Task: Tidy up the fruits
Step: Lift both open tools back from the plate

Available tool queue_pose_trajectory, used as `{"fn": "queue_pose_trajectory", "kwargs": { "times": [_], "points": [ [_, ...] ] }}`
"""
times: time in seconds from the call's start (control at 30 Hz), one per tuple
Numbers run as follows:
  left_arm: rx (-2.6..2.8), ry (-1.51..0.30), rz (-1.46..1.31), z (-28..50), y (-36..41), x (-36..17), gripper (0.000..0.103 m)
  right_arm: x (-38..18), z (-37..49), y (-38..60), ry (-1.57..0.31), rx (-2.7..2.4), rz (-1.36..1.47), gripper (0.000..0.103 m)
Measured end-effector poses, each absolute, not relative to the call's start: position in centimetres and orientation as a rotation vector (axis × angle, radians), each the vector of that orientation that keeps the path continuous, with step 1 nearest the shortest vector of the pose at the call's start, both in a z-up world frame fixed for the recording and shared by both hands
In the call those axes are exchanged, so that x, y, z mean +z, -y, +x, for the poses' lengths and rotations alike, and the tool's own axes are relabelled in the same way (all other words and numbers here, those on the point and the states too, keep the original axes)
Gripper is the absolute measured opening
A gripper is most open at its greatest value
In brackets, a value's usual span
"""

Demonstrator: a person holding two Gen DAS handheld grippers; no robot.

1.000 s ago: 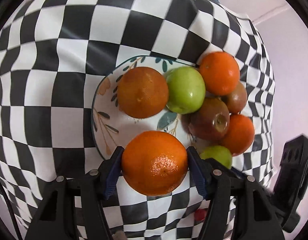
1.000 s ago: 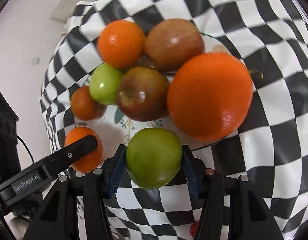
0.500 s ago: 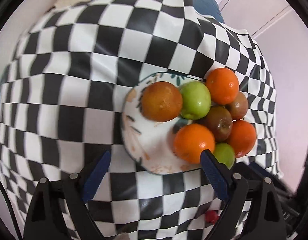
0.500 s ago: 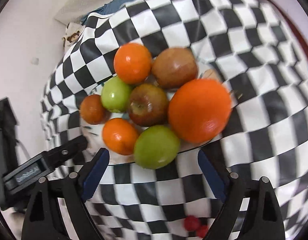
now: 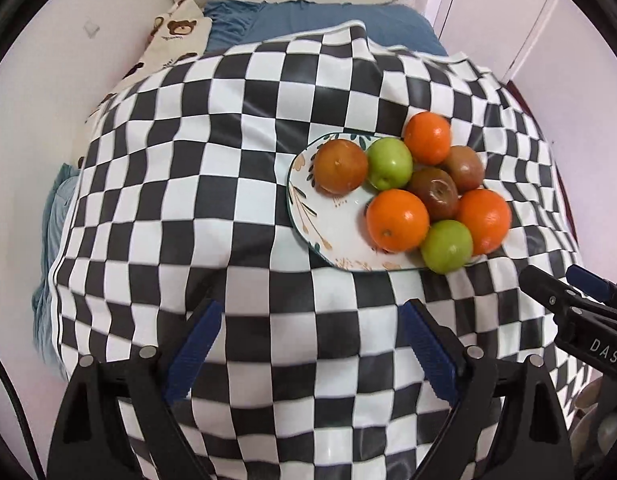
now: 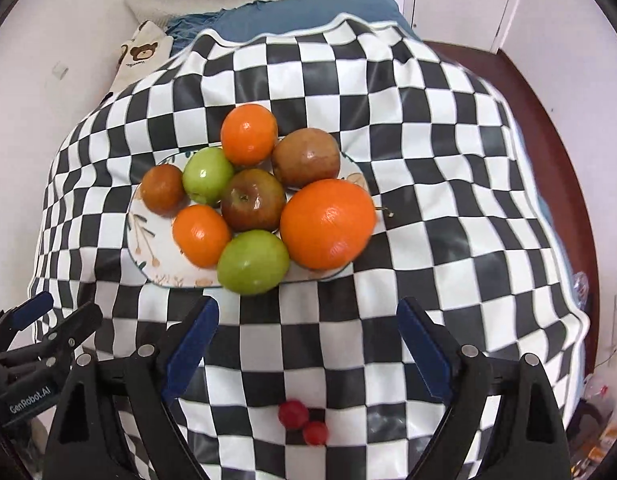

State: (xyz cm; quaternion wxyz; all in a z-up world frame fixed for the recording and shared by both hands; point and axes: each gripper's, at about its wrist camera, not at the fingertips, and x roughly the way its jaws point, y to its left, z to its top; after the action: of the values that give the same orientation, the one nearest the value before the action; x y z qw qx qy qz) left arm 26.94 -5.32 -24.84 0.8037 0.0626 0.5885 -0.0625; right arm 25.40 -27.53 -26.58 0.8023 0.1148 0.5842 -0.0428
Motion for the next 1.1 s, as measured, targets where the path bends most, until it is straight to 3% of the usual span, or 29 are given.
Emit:
{"fn": "queue_pose_trajectory", "kwargs": {
  "times": [0.7,1.1],
  "points": [
    [-0.148,-1.032,0.133,17.8,7.0,-14.2,0.092,-12.2,13.3,27.5,-0.989,-0.049,0.189,0.093],
    [-0.149,-0.999,0.106,17.2,7.0,-12.6,0.092,-10.1,11.9,28.1,-0.951,-0.035,0.219,0.093]
  ]
}}
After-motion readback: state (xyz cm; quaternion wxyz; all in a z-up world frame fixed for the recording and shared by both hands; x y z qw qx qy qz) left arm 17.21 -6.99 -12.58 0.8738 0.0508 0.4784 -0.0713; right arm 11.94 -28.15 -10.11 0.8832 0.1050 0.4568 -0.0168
